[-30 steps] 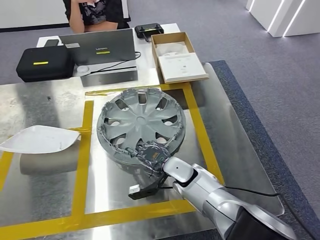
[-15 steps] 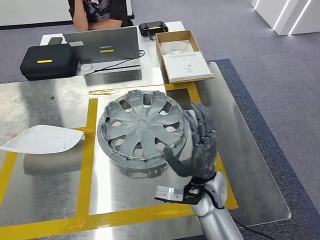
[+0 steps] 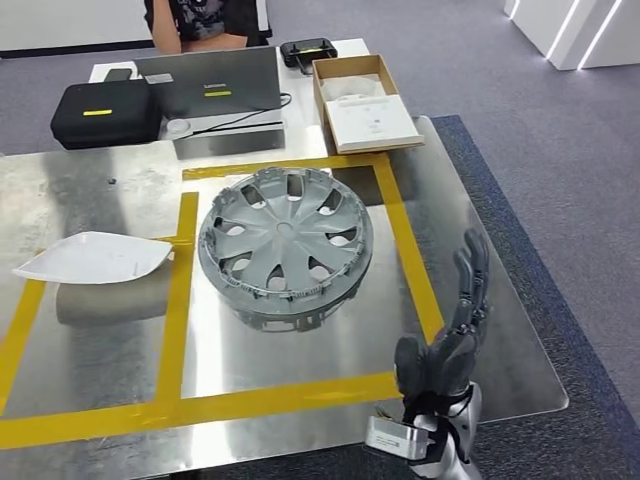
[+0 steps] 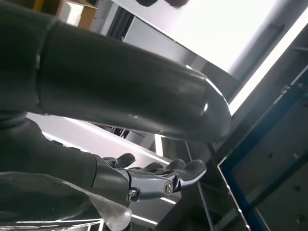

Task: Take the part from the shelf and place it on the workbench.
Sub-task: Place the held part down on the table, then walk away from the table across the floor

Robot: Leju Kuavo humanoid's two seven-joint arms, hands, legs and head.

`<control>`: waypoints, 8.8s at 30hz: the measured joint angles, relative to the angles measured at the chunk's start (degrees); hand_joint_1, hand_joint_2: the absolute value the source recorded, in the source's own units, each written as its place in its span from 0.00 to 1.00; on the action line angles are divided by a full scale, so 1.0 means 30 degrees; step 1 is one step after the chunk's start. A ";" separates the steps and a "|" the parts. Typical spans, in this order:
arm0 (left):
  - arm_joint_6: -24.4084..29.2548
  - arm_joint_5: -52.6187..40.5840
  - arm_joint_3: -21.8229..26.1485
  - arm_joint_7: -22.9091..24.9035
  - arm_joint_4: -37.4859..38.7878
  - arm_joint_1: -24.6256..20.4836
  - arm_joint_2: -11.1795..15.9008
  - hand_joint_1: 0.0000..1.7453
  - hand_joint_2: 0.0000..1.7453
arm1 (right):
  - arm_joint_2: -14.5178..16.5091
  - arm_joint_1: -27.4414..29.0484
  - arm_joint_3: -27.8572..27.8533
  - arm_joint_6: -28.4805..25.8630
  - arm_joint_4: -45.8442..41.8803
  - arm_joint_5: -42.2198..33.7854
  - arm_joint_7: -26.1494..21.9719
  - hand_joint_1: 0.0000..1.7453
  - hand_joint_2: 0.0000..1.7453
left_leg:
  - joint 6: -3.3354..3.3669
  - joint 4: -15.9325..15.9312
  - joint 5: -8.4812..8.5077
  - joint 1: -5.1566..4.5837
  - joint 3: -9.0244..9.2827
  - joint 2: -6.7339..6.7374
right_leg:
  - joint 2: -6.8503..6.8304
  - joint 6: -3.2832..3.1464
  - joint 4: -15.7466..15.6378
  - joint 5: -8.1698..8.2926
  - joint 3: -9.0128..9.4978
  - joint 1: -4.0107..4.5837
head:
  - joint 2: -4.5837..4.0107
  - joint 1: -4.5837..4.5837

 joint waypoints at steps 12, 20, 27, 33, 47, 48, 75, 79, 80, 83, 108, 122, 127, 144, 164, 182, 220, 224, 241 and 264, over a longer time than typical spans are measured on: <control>0.0035 0.0138 0.0095 -0.0053 0.0007 0.0323 -0.0252 0.00 0.00 | -0.0597 0.2581 0.0082 -0.0005 -0.2879 -0.2816 -0.0415 0.00 0.00 | 0.0714 0.0018 0.2085 -0.0120 -0.2275 0.0230 | 0.0044 0.0296 0.2629 -0.2637 0.1354 -0.0037 | -0.0002 0.0075; 0.0288 0.0665 0.0291 -0.0357 0.0007 0.0458 -0.0235 0.00 0.00 | -0.0725 0.3773 -0.0341 0.1123 -0.3669 -0.4196 0.0619 0.00 0.00 | -0.0064 0.1440 0.1209 -0.0138 -0.3228 0.0226 | -0.0087 -0.0425 -0.0992 -0.2148 0.3084 -0.0031 | -0.0002 -0.0037; 0.0953 0.2115 0.1980 -0.1193 0.0051 0.1523 0.0160 0.00 0.00 | -0.0272 0.6629 -1.0430 0.7518 0.3240 -0.4825 -0.0186 0.00 0.00 | -0.0058 0.3326 0.0286 -0.0070 -0.1828 0.0207 | -0.0356 -0.0413 -0.0750 -0.1141 0.1472 0.0077 | -0.0002 -0.0191; 0.1135 0.2200 0.2701 -0.1032 0.0144 0.1558 0.0097 0.00 0.00 | 0.1192 0.5061 -1.7264 0.7512 0.9265 0.0881 0.0909 0.00 0.00 | 0.0426 -0.0909 0.0439 -0.0177 0.0279 0.0215 | -0.0243 0.0212 -0.0708 -0.0398 0.0664 0.0119 | -0.0002 -0.0186; 0.1379 0.0880 0.3217 0.0129 0.0235 0.1237 -0.0220 0.00 0.00 | 0.1514 0.0648 -2.4164 0.7089 2.6063 0.9778 1.2171 0.00 0.00 | 0.0534 0.0286 0.1206 -0.0383 -0.1468 0.0393 | 0.0049 0.0200 -0.0366 -0.2450 0.2781 0.0113 | -0.0002 -0.0095; 0.1319 0.0821 0.3217 -0.0114 0.0240 0.1231 -0.0244 0.00 0.00 | 0.1490 0.0554 -2.3953 0.7325 2.6401 1.0380 1.1983 0.00 0.00 | 0.0418 0.0362 0.1121 -0.0380 -0.1546 0.0369 | 0.0025 0.0064 -0.0416 -0.2351 0.2695 0.0072 | -0.0002 -0.0098; 0.2503 0.0610 0.3922 0.1329 0.0284 0.1529 0.0321 0.00 0.00 | 0.0548 -0.0269 -2.1198 0.8773 2.8062 1.4398 1.3345 0.00 0.00 | 0.0615 0.0119 0.2643 -0.0121 -0.2898 0.0515 | 0.0049 0.0293 0.0382 -0.2992 0.4335 0.0003 | -0.0002 -0.0093; 0.2716 0.0800 0.4230 0.0293 0.0284 0.1512 0.0559 0.00 0.00 | 0.0326 -0.0569 -2.0789 0.8701 2.8085 1.4467 1.3763 0.00 0.00 | 0.0180 0.0217 0.3196 -0.0072 -0.3327 0.0503 | 0.0027 -0.0126 -0.1738 -0.3502 0.5198 0.0080 | 0.0000 -0.0113; 0.2730 0.0827 0.4295 0.0253 0.0284 0.1543 0.0608 0.00 0.00 | 0.0290 -0.0574 -2.0760 0.8699 2.8093 1.4445 1.3785 0.00 0.00 | 0.0069 0.0526 0.2642 -0.0042 -0.3426 0.0475 | -0.0028 -0.0301 -0.1690 -0.3296 0.4958 0.0065 | 0.0000 -0.0126; 0.2752 0.0883 0.4406 0.0233 0.0284 0.1641 0.0719 0.00 0.00 | 0.0213 -0.0538 -2.0665 0.8717 2.8105 1.4442 1.3804 0.00 0.00 | -0.0163 0.3496 -0.0477 0.0024 -0.3840 0.0431 | -0.0171 -0.0623 -0.1450 -0.2606 0.3997 0.0119 | -0.0002 -0.0175; 0.4243 0.4588 0.8221 -0.2271 0.0237 0.1502 0.0087 0.00 0.00 | 0.0246 -0.1021 -2.3813 0.9839 2.8215 1.0298 1.1529 0.00 0.00 | 0.0191 0.0444 0.3501 -0.0067 -0.3719 0.0476 | 0.0079 0.0278 -0.1340 -0.3994 0.5463 -0.0182 | 0.0002 0.0029; 0.3746 0.2605 0.8504 -0.2195 0.0233 0.1300 -0.0632 0.00 0.00 | 0.0228 -0.0670 -2.3616 1.2045 2.8280 1.1617 1.2153 0.00 0.00 | 0.0452 0.0521 0.1107 -0.0286 -0.0734 0.1646 | -0.2178 -0.0242 -0.0991 -0.2902 0.4073 0.0227 | -0.0002 -0.0147; 0.1370 0.4497 0.9123 -0.2194 0.0229 0.1236 -0.0903 0.00 0.00 | 0.0022 -0.0679 -2.3082 1.3139 2.8289 1.2983 1.3107 0.00 0.00 | 0.0999 -0.0101 0.1305 -0.0131 -0.1033 0.0848 | -0.1083 0.0266 0.0533 -0.3890 0.3196 0.0205 | -0.0002 -0.0061; -0.1595 0.3405 1.0055 0.1721 0.0226 0.1114 -0.0560 0.00 0.00 | -0.1034 -0.0415 -2.2084 1.2814 2.8297 1.3531 1.2153 0.00 0.00 | -0.0017 0.3777 -0.0205 -0.0202 -0.3599 -0.0321 | -0.0055 -0.0405 -0.0682 -0.2193 0.3035 -0.0176 | -0.0002 -0.0341; -0.2799 -0.0747 0.6129 0.3767 0.0255 -0.0386 -0.0567 0.00 0.00 | -0.3793 -0.1425 -2.5168 1.4431 2.8271 0.9376 1.2575 0.00 0.00 | 0.1110 0.0201 0.1602 -0.0319 -0.1692 -0.1027 | 0.0261 0.0369 0.3297 -0.3310 0.0755 -0.0053 | -0.0002 -0.0140; -0.3104 -0.0224 0.5852 0.2226 0.0255 -0.0174 -0.0448 0.00 0.00 | -0.8193 -0.0748 -2.6387 1.6486 2.8195 0.9451 1.3845 0.00 0.00 | 0.0491 0.0919 0.1307 -0.0374 -0.1908 0.1465 | -0.1972 -0.0031 -0.0426 -0.2336 0.2788 -0.0061 | -0.0002 -0.0359; -0.0649 0.1966 0.8362 0.1067 0.0257 0.1103 -0.0062 0.00 0.00 | -0.5428 0.0207 -2.3468 1.4836 2.8286 1.4977 0.9829 0.00 0.00 | 0.0838 0.0194 0.1067 -0.0142 -0.1213 0.0842 | -0.1655 0.0542 -0.0102 -0.2788 0.2773 -0.0135 | -0.0002 -0.0284; -0.0260 0.1176 0.8109 0.2004 0.0262 0.0996 -0.0166 0.00 0.00 | -0.3693 -0.0444 -2.3387 1.4167 2.8503 1.4616 1.0767 0.00 0.00 | 0.1119 0.0119 0.1252 -0.0223 -0.1370 -0.0077 | -0.0090 0.0534 0.4506 -0.4911 0.0477 -0.0181 | -0.0002 -0.0259; -0.1412 -0.2711 0.5206 0.3683 0.0277 0.0203 0.0244 0.00 0.00 | -0.2911 -0.3211 -2.4964 1.4614 2.8554 1.2448 1.3420 0.00 0.00 | -0.0092 0.5527 -0.0573 0.0075 -0.4373 -0.0008 | -0.0894 -0.0508 -0.0901 -0.2074 0.2889 -0.0031 | -0.0002 -0.0457; 0.0723 0.0527 0.7035 0.2704 0.0282 0.1751 0.0162 0.00 0.00 | 0.0253 -0.0750 -2.2697 1.2976 2.8666 1.6065 1.1835 0.00 0.00 | 0.0370 0.0587 0.1252 -0.0064 -0.1964 -0.2291 | 0.1318 -0.0276 -0.0031 -0.2040 0.1860 -0.0024 | -0.0002 -0.0215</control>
